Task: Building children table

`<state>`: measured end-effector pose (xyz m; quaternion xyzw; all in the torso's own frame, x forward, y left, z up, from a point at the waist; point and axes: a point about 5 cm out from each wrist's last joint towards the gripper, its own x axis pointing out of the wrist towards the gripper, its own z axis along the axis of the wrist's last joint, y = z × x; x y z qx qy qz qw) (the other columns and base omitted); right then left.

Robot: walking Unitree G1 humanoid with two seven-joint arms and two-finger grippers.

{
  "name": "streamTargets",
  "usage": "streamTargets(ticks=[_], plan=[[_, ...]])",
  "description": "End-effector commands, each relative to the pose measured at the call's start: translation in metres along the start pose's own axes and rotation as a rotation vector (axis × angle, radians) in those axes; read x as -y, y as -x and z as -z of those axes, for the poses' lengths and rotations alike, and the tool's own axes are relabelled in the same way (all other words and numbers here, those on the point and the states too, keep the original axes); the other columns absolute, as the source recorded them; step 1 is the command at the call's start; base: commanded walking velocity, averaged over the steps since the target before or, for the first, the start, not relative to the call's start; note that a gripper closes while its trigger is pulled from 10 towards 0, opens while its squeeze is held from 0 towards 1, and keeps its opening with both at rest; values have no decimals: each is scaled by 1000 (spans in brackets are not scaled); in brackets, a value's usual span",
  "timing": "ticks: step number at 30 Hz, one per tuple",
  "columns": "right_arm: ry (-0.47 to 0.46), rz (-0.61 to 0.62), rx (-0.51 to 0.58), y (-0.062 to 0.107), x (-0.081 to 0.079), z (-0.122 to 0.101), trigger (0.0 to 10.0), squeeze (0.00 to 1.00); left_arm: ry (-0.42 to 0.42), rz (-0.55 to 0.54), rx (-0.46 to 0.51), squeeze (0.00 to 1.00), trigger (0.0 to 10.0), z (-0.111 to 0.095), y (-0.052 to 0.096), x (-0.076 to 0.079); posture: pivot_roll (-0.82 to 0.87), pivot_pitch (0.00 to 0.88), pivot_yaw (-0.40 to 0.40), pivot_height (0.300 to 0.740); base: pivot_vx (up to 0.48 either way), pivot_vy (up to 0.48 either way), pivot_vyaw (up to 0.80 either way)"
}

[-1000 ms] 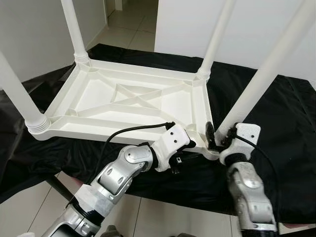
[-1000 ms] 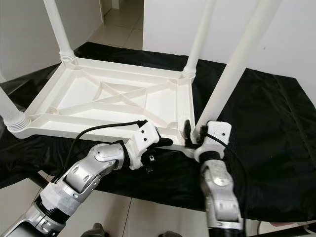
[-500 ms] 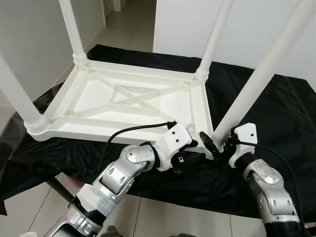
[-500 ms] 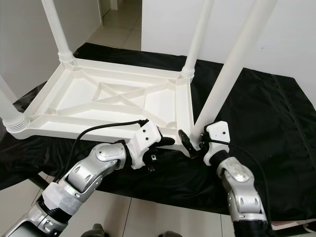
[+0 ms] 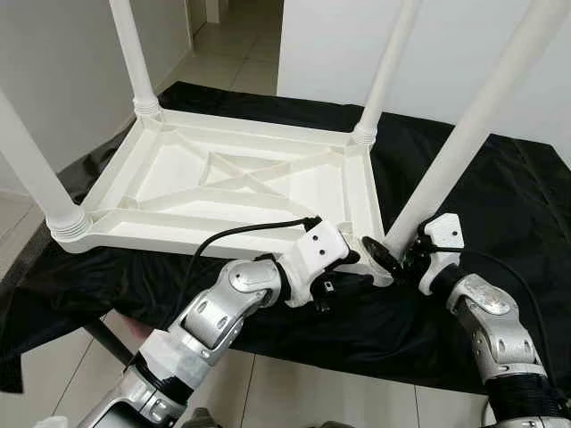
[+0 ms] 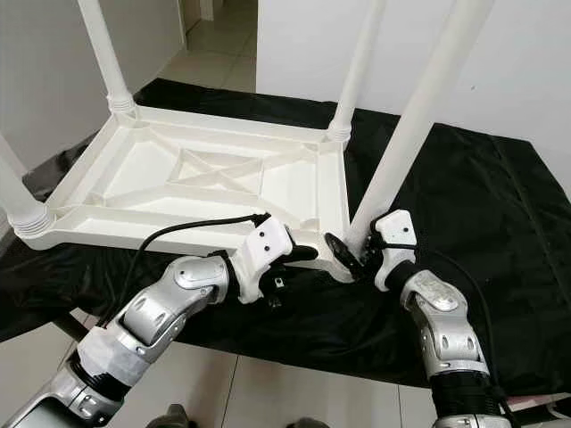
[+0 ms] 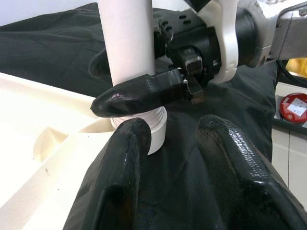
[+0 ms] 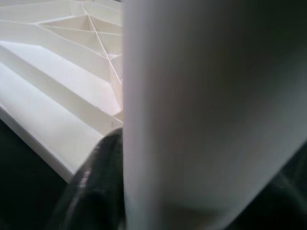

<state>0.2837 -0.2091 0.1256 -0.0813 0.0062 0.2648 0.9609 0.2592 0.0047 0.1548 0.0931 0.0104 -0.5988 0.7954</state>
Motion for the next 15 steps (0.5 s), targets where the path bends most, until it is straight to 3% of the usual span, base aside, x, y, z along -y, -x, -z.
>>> streamTargets(ticks=[1,4,5,6,8,12,13,14,15], plan=[[-12,-7,21,-2,1,0,4275,0,2,53,-4,0,10000,0,0,3,49,0,-59,740,0,0,0],[-28,-14,31,-3,0,1,4431,0,2,55,-4,0,10000,0,0,4,50,0,-58,740,0,0,0],[-36,-17,32,-4,-2,3,2000,0,1,57,-4,0,10000,0,-1,4,51,0,-57,740,0,0,0],[-42,-22,31,-4,-3,5,392,0,0,59,-4,0,10000,0,-1,4,51,0,-56,740,0,0,0],[-49,-24,28,-4,-5,9,0,0,-1,61,-5,0,10000,0,-1,4,51,0,-57,740,0,0,0],[-57,-20,25,-2,-6,11,353,0,-1,63,-5,0,10000,0,-1,5,50,0,-59,740,0,0,0],[-62,3,17,-1,-6,13,4431,0,-1,64,-5,0,10000,0,-1,5,50,0,-62,740,0,0,0],[-93,40,8,-1,-5,14,10000,0,0,66,-4,0,10000,0,-1,6,51,0,-66,740,0,0,0],[-115,66,2,-1,-4,14,10000,0,0,66,-4,0,10000,0,-1,6,51,0,-69,740,0,0,0]])
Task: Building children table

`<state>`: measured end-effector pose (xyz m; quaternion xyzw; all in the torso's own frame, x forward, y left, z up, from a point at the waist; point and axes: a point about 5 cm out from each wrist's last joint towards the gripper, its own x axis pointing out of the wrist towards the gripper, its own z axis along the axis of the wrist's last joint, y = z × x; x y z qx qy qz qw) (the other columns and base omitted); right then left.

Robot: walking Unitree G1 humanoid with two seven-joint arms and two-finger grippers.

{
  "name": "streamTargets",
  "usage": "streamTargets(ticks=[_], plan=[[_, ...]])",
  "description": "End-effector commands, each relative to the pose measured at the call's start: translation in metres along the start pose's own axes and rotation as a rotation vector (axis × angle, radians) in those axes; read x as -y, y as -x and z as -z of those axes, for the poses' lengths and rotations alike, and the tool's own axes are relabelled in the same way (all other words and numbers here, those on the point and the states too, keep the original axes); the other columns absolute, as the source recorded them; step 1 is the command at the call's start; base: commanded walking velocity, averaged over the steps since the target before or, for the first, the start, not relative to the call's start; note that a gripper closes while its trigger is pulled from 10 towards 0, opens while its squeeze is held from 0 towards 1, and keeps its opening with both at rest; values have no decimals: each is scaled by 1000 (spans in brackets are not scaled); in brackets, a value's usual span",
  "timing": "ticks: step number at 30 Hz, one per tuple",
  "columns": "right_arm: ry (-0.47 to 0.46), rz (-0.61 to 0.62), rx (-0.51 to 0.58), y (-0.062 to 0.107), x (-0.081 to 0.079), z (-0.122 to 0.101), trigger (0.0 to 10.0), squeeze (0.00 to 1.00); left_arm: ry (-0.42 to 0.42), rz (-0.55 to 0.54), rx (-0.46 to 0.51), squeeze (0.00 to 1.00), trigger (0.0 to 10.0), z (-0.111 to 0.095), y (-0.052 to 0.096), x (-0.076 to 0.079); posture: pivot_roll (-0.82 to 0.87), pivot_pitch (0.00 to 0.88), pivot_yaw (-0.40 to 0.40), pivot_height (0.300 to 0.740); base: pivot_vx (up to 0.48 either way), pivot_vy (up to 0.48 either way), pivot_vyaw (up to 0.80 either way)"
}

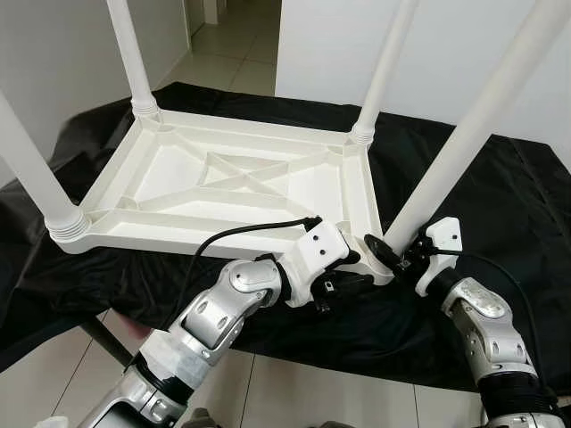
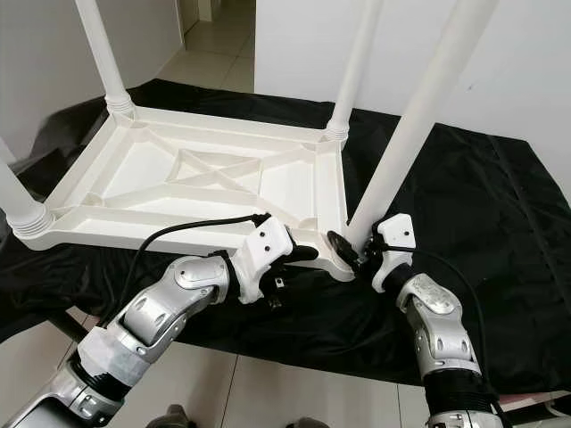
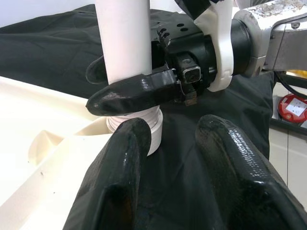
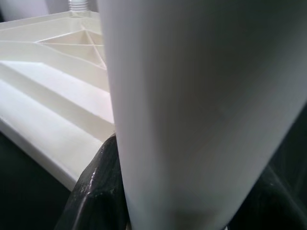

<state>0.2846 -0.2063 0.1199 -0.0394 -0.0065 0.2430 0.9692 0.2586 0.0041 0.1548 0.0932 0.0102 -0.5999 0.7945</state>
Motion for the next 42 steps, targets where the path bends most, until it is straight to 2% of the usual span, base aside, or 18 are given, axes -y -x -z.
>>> streamTargets(ticks=[1,10,12,13,15,16,17,18,19,20,23,26,30,31,33,34,40,42], plan=[[-42,54,-43,2,-1,8,10000,0,2,65,-3,0,10000,0,-1,6,50,0,-71,740,0,0,0],[-70,239,-41,-3,-16,6,10000,0,10,67,-3,0,10000,2,0,9,53,0,-80,740,0,0,0],[-122,408,-62,-6,-26,8,10000,0,13,67,-5,0,10000,3,1,10,54,0,-82,740,0,0,0],[-122,408,-62,-6,-26,8,10000,0,13,67,-5,0,10000,3,1,10,54,0,-82,740,0,0,0],[-143,475,-78,-6,-28,9,10000,0,14,68,-6,0,10000,3,1,10,54,0,-82,740,0,0,0],[-150,561,-83,-6,-33,9,10000,0,15,67,-7,0,10000,3,1,10,56,0,-83,740,0,0,0],[-150,561,-83,-6,-33,9,10000,0,15,67,-7,0,10000,3,1,10,56,0,-83,740,0,0,0],[-152,646,-87,-7,-41,8,10000,0,16,67,-8,0,10000,3,1,10,55,0,-84,740,0,0,0],[-152,646,-87,-7,-41,8,10000,0,16,67,-8,0,10000,3,1,10,55,0,-84,740,0,0,0],[-176,711,-90,-8,-50,8,10000,0,16,68,-9,0,10000,3,2,10,56,0,-85,740,0,0,0],[-199,741,-90,-10,-59,8,10000,0,16,68,-9,0,10000,4,2,11,58,0,-85,740,0,0,0],[-223,698,-75,-16,-71,4,10000,0,17,70,-9,0,10000,4,2,11,55,0,-83,740,0,0,0],[-229,680,-58,-16,-71,0,10000,0,16,73,-9,0,10000,4,1,11,53,0,-84,740,0,0,0],[-227,686,-55,-15,-70,-1,10000,373,15,73,-9,0,10000,3,1,11,52,0,-83,740,0,0,0],[-227,686,-55,-15,-70,-1,10000,373,15,73,-9,0,10000,3,1,11,52,0,-83,740,0,0,0],[-233,677,-41,-15,-70,-3,10000,1000,15,72,-8,0,10000,3,1,10,52,0,-82,740,0,0,0],[-238,658,-3,-12,-67,-7,10000,1000,16,70,-7,0,10000,2,0,10,53,0,-83,740,0,0,0],[-208,598,19,-6,-54,-8,10000,1000,19,64,-5,0,10000,2,0,8,48,0,-77,740,0,0,0]])
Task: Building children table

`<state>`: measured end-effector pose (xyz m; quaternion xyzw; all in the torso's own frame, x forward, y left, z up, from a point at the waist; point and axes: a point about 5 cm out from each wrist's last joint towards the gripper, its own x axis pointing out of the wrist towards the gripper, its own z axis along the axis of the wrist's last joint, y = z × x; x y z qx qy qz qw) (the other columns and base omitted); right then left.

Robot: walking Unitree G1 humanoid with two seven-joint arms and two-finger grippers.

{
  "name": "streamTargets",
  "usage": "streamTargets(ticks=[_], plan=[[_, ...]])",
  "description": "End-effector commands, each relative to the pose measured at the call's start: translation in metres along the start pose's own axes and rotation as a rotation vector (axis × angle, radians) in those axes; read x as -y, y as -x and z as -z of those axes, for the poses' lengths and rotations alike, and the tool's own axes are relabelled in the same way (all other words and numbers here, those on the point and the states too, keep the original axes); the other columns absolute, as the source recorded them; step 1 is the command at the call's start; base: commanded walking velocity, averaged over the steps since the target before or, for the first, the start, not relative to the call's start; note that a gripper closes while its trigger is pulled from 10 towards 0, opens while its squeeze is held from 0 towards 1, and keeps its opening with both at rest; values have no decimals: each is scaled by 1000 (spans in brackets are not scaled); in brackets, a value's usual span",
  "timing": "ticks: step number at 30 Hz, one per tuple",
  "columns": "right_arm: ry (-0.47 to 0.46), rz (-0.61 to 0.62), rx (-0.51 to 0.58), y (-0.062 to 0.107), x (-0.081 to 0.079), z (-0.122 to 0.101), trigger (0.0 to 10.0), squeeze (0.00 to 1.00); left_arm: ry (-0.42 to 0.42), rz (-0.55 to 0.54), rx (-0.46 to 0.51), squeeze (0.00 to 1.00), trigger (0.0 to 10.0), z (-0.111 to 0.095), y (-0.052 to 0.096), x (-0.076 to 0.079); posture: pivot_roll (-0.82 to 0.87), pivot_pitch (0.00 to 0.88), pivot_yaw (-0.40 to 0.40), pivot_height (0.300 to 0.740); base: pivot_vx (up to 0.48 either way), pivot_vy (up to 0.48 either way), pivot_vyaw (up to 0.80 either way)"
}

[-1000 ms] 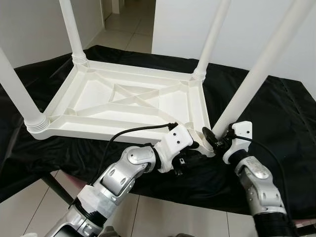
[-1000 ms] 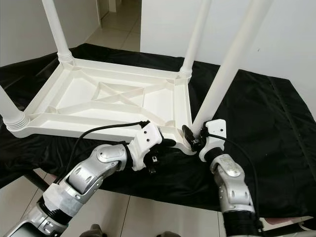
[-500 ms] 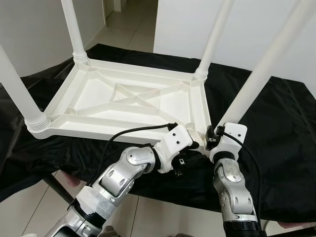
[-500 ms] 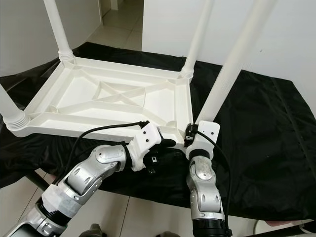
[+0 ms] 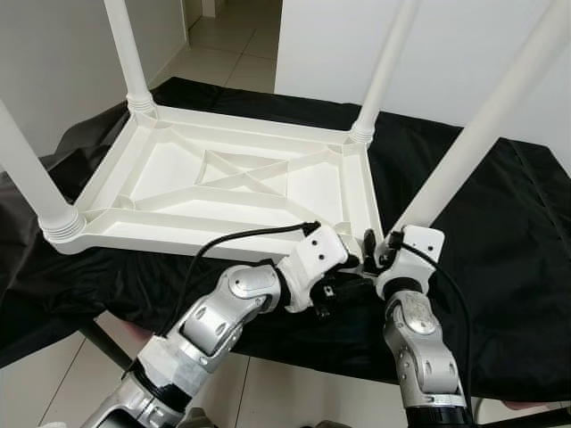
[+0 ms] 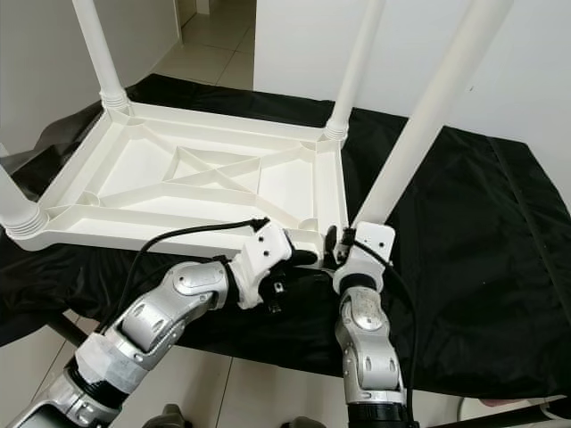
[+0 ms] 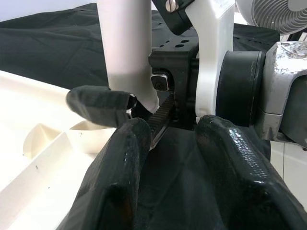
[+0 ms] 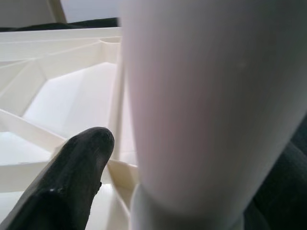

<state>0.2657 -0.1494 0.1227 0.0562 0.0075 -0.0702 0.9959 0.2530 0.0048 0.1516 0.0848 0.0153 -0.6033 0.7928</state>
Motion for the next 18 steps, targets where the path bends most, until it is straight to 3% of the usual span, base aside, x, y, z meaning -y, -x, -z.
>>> streamTargets(ticks=[1,3,7,8,9,13,18], plan=[[-21,-35,15,1,6,-1,10000,1000,0,55,-8,0,10000,-1,-2,3,48,0,-77,740,0,0,0],[23,-167,29,-5,23,-3,10000,992,0,52,-6,0,10000,-2,-2,2,48,0,-75,740,0,0,0],[24,-180,28,-6,24,-4,10000,992,-1,52,-6,0,10000,-2,-2,1,48,0,-75,740,0,0,0],[99,-330,34,-12,30,-5,10000,0,-3,51,-5,0,10000,-2,-2,0,50,0,-71,740,0,0,0],[99,-330,34,-12,30,-5,10000,0,-3,51,-5,0,10000,-2,-2,0,50,0,-71,740,0,0,0],[173,-517,20,-18,32,-4,10000,0,-4,49,-2,0,10000,-4,-2,-1,54,0,-70,740,0,0,0],[181,-576,13,-20,31,-4,10000,0,-4,48,-2,0,10000,-4,-2,-1,58,0,-70,740,0,0,0]])
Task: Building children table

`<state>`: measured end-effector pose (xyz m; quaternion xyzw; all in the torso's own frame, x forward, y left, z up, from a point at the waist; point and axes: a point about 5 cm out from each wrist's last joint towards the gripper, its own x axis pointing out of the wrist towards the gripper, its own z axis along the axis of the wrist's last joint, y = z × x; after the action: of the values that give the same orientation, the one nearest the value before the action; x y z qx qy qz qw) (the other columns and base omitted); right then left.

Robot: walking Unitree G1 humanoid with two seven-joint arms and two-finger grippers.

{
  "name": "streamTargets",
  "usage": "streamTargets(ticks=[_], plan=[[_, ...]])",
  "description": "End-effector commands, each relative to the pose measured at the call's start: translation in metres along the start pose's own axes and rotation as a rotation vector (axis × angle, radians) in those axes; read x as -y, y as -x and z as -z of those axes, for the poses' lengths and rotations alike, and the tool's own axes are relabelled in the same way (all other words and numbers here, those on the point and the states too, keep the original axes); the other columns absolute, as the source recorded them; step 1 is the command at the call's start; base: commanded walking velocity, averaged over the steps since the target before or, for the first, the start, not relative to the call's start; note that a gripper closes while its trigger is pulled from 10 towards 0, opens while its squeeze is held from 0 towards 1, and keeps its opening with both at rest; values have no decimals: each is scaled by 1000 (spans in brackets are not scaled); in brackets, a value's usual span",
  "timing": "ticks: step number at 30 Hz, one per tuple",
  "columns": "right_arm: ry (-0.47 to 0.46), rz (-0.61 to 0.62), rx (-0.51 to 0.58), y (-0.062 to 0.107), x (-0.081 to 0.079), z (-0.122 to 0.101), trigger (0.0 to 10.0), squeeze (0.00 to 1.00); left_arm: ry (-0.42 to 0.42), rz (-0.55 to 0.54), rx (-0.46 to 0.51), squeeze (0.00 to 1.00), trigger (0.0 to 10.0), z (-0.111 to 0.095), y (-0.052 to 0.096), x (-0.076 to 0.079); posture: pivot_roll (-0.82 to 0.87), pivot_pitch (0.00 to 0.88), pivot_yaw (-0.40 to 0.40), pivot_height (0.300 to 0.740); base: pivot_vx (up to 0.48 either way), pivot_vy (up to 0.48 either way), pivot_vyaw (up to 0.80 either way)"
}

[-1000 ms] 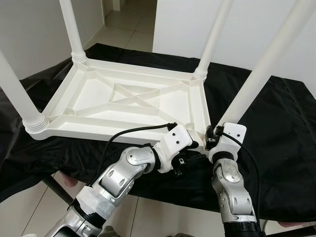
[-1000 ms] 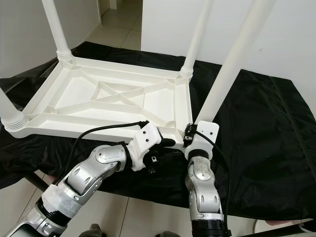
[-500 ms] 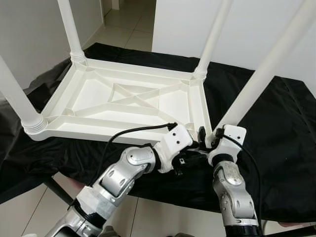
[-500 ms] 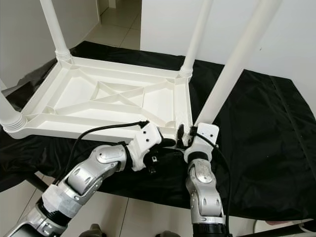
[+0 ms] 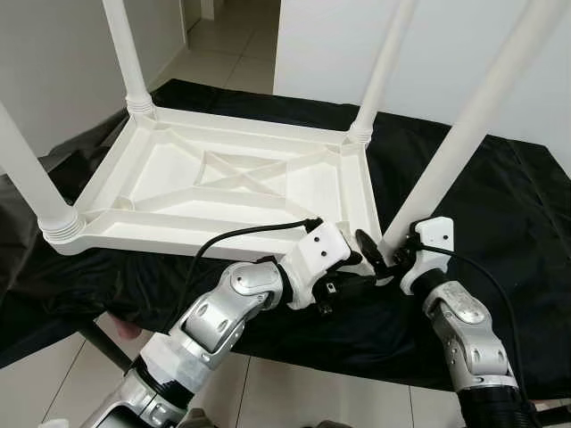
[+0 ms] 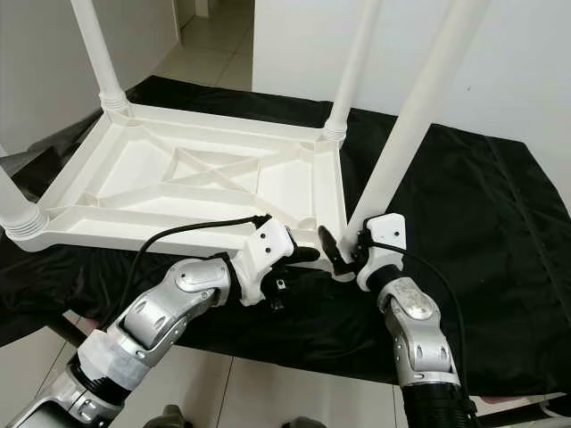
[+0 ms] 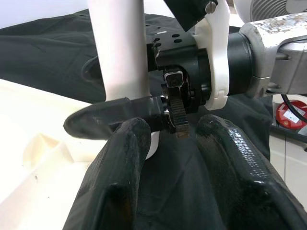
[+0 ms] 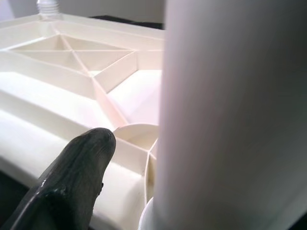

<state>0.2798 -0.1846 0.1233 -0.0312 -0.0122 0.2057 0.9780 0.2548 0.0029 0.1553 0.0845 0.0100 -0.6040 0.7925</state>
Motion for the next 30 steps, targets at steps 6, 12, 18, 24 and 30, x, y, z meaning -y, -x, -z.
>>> streamTargets(ticks=[6,12,18,24,30], plan=[[57,-167,-26,-14,5,0,10000,0,0,40,-10,0,10000,-1,0,0,71,0,-73,740,0,0,0],[72,-204,-43,-16,10,4,3412,0,-2,36,-9,0,10000,-1,0,-1,75,0,-75,740,0,0,0],[8,-200,-72,-10,8,16,0,0,-3,39,-9,0,10000,-2,0,-1,72,0,-67,740,0,0,0],[-13,-141,-65,-9,12,17,10000,0,-5,48,-10,0,10000,-2,0,-1,67,0,-62,740,0,0,0],[-27,-28,-96,-10,13,19,10000,0,-6,53,-12,0,10000,-2,0,0,62,0,-63,740,0,0,0]])
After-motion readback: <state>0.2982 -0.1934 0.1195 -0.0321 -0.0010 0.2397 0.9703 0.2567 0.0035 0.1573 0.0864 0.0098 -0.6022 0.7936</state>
